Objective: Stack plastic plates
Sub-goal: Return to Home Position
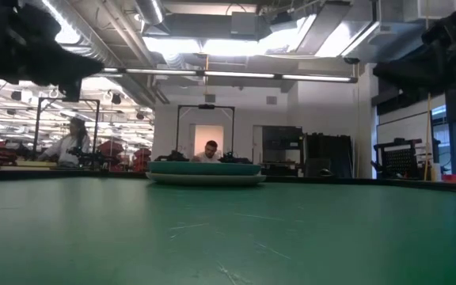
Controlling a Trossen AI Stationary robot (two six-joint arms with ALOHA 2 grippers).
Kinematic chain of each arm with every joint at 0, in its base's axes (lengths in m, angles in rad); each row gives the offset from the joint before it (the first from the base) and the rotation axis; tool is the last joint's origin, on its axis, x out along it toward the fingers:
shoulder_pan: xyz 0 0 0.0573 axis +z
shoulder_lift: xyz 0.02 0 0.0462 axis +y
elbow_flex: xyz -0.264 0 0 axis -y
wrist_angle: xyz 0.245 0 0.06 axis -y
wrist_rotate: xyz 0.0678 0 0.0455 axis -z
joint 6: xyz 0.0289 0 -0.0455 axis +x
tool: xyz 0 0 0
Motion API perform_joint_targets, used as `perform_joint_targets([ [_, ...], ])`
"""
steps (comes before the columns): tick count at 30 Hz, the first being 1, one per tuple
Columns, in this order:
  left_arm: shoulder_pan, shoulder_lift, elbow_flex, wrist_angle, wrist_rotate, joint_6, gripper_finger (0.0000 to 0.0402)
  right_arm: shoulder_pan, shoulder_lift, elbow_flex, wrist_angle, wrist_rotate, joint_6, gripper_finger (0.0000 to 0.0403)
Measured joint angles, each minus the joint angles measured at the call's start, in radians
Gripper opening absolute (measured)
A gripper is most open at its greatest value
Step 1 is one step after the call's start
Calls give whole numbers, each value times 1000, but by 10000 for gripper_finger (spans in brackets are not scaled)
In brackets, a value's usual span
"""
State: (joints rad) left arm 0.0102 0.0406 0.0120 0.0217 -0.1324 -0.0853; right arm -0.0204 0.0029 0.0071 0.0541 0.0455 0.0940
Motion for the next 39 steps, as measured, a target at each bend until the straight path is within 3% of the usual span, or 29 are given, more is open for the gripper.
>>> perform_joint_targets([
  [4, 0, -38, -3, -4, 86, 11, 2, 0, 0, 0, -11, -36, 1, 22],
  [10, 2, -11, -3, -3, 43, 30, 2, 0, 7, 1, -23, 32, -70, 1],
  [39, 2, -10, -3, -1, 44, 16, 2, 0, 12, 2, -26, 40, -73, 7],
])
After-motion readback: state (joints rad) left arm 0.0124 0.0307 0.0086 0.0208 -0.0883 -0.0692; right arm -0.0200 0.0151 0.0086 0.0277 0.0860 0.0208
